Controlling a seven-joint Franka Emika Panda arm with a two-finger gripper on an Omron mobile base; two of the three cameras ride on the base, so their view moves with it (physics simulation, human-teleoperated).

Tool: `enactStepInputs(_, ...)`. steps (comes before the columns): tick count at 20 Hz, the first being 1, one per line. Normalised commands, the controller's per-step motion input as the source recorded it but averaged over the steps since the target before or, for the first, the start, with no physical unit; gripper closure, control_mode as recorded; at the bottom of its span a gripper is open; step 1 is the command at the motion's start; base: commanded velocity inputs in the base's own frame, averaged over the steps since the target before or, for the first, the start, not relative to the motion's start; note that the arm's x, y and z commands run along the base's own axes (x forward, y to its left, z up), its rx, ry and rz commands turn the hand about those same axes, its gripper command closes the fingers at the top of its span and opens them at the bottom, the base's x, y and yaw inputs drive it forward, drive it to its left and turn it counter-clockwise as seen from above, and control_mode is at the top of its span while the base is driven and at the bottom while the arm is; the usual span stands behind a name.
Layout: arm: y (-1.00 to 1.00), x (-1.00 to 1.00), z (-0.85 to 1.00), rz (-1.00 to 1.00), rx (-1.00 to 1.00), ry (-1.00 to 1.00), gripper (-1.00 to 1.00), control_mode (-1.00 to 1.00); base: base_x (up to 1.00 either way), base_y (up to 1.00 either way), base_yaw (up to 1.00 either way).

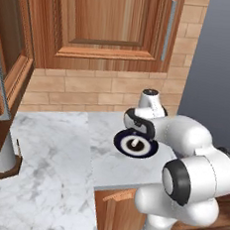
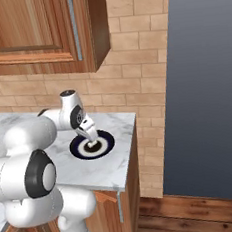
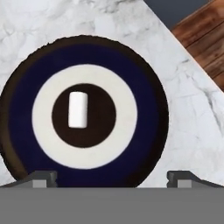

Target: Pick up the marshmallow and place it in the cup of hot chocolate on the dining counter.

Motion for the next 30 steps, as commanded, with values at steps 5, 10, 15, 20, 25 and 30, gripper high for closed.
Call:
enactStepInputs(5, 0.0, 0.13, -0.36, -0.09, 0.0, 0.0, -1.0, -1.0, 0.0, 0.0, 0.0)
enactStepInputs(10, 0.0, 0.15, -0.33, -0.08, 0.0, 0.0, -1.0, -1.0, 0.0, 0.0, 0.0)
enactStepInputs(15, 0.0, 0.18, -0.25, -0.07, 0.01, 0.0, -1.0, -1.0, 0.0, 0.0, 0.0)
enactStepInputs(20, 0.0, 0.25, -0.12, -0.07, 0.03, 0.0, -1.0, -1.0, 0.0, 0.0, 0.0)
enactStepInputs(25, 0.0, 0.22, -0.17, -0.06, 0.01, 0.0, -1.0, -1.0, 0.0, 0.0, 0.0)
enactStepInputs(30, 0.0, 0.09, -0.26, -0.04, 0.0, 0.0, -1.0, -1.0, 0.0, 0.0, 0.0)
